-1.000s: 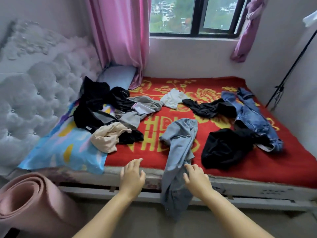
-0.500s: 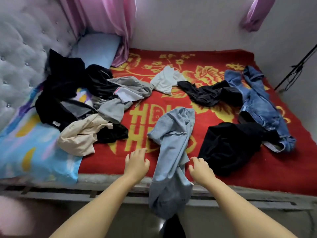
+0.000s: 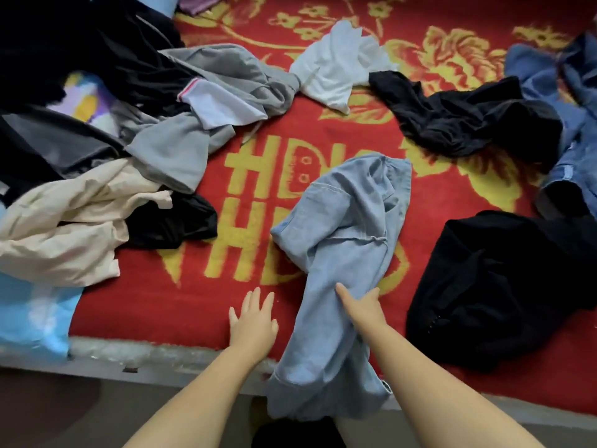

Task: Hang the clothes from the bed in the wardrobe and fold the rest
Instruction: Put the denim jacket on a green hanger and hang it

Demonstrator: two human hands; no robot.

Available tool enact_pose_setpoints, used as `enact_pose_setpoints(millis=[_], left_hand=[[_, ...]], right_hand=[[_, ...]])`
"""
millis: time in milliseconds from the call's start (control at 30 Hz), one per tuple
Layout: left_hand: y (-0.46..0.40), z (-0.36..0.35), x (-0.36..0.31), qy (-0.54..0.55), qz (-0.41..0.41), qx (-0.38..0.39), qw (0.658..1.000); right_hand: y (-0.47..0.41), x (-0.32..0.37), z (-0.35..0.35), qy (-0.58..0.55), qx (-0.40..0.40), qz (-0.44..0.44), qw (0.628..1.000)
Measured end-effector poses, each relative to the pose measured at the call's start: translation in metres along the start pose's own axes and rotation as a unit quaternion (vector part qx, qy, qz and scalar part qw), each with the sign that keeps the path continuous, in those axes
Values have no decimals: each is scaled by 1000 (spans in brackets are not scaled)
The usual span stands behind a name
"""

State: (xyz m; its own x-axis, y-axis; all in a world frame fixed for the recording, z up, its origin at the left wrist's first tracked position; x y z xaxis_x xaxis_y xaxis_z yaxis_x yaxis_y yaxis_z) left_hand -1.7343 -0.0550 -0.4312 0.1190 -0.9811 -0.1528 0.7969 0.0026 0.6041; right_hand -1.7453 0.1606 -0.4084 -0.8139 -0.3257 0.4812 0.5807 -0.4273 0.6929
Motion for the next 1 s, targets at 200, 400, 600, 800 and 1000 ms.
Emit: enact_pose_setpoints(millis=[200, 400, 600, 800, 1000], left_hand=[[-9, -35, 3, -74, 4, 0, 997], [-13, -10, 4, -27, -6, 110, 994], [7, 61, -2, 101, -22, 148, 984], [82, 148, -35, 491, -29, 176, 853], [122, 195, -66, 710, -86, 228, 660]], right_hand=[[-23, -12, -10, -91, -10, -14, 996], [19, 11, 14, -220, 29, -17, 975], [98, 77, 75, -282, 76, 38, 956], [206, 171, 160, -315, 186, 139, 920], [287, 231, 220, -335, 260, 264, 866]])
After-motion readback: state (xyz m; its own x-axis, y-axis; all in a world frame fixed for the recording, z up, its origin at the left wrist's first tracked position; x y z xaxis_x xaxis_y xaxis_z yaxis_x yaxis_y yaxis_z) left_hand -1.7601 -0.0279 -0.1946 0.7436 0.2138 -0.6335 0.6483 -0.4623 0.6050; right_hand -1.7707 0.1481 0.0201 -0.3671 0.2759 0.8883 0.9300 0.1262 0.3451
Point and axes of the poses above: each hand's wrist, its own y-axis away from the middle knuckle, its own z-axis out of the back of the hand, x = y × z, the point moved 3 cm from there along -y, towards the middle knuckle, and after that the axes turned 4 degrees about z, right-handed, at the moved point
